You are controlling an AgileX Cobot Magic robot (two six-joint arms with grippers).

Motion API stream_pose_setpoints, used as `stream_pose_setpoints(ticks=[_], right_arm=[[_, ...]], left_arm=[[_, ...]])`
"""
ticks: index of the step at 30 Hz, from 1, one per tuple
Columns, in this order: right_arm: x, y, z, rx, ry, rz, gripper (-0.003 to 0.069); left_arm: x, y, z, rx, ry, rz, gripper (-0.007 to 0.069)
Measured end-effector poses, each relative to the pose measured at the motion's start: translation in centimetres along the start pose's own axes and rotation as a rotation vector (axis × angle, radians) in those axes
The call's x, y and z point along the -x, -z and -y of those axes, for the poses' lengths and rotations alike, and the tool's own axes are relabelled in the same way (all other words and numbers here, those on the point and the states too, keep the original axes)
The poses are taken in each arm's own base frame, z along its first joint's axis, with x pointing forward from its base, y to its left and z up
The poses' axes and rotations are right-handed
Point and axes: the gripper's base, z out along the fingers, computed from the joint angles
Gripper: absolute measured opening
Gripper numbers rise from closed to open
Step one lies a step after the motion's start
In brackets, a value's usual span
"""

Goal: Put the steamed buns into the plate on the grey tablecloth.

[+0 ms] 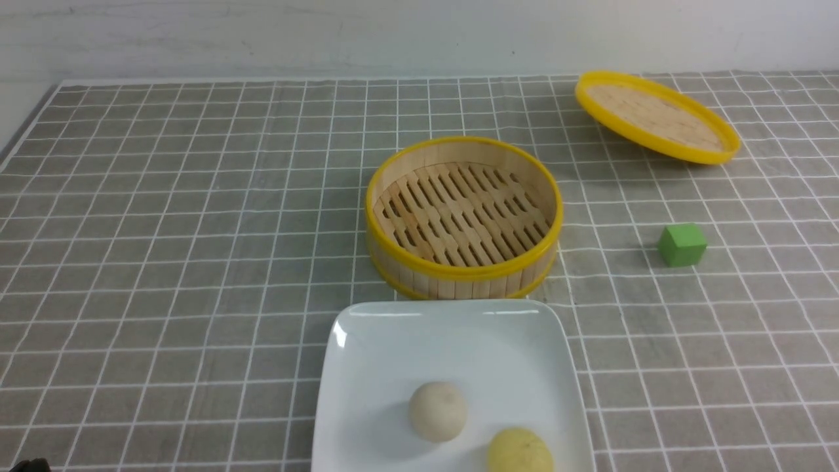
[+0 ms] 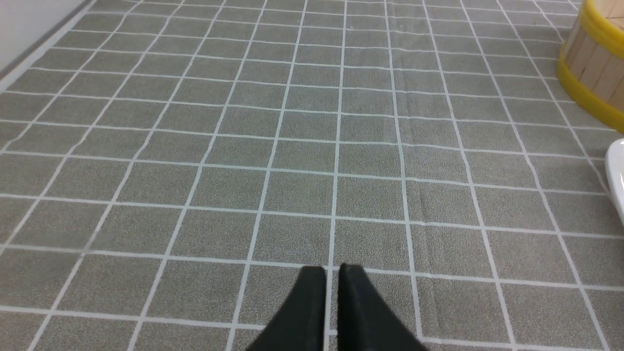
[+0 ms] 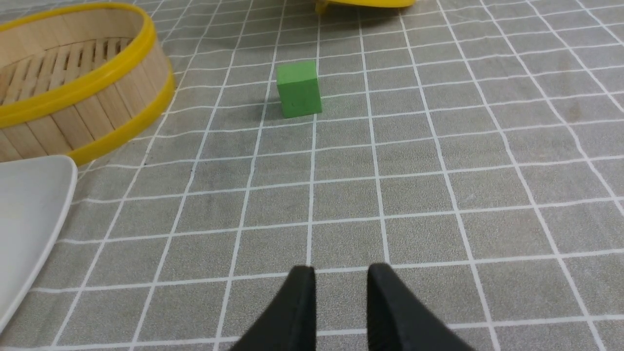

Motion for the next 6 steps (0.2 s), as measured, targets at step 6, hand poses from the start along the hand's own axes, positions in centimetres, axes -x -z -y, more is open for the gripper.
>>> stream_pose_setpoints(ticks=[6], right_arm=[[0.00, 0.00, 0.00, 0.000, 0.000, 0.000, 0.0188]], left_arm=[[0.00, 0.00, -0.02, 0.002, -0.005, 0.000, 0.0076]])
